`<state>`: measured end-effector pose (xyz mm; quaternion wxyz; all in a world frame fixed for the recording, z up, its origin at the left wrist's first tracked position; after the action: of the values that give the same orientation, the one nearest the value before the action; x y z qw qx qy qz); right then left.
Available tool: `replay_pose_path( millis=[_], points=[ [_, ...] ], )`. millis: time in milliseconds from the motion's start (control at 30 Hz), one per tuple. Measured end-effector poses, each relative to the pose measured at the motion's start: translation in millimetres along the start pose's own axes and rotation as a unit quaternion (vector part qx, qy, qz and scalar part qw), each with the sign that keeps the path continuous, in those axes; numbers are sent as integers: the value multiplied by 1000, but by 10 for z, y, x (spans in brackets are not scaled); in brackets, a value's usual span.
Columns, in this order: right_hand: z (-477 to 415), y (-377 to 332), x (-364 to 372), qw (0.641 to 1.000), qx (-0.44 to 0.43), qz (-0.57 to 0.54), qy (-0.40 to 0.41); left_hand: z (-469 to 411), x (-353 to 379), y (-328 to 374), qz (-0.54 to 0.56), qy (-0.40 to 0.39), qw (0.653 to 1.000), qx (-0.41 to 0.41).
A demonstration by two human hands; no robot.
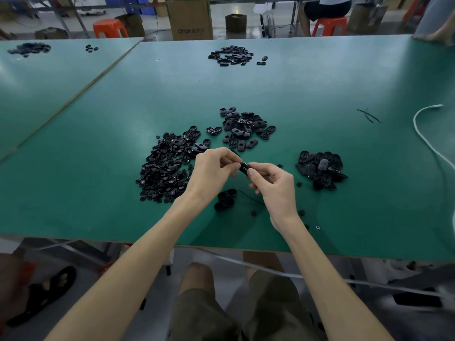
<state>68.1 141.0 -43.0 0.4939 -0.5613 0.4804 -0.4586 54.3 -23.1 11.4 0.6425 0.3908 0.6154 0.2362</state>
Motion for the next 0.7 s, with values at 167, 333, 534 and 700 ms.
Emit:
replay_pose_path(
  millis=[167, 333, 534, 700],
  points=[
    [-2, -13, 2, 1000, 3, -1, 0, 13, 15, -17, 11, 8, 1000, 9],
    [7, -24, -2, 1000, 5, 0, 0, 20, 42, -17, 11, 12, 1000, 15],
    [15, -31, -7, 1000, 4, 6, -5, 17, 77, -2, -3, 15, 1000, 18],
    [15, -30, -10, 1000, 0, 3, -9, -5, 83, -23, -1, 1, 1000, 23]
  ],
)
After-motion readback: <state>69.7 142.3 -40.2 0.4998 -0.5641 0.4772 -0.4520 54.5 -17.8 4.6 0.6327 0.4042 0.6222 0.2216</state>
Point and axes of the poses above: each hand's wrist, its own z-axis away from the middle knuckle, its own x-axis out of the palm, y = z × x, the point moved 1 cm from there along -z, towards the middle knuckle, and after that the axes turned 13 degrees about -y, right-handed, at the moved point
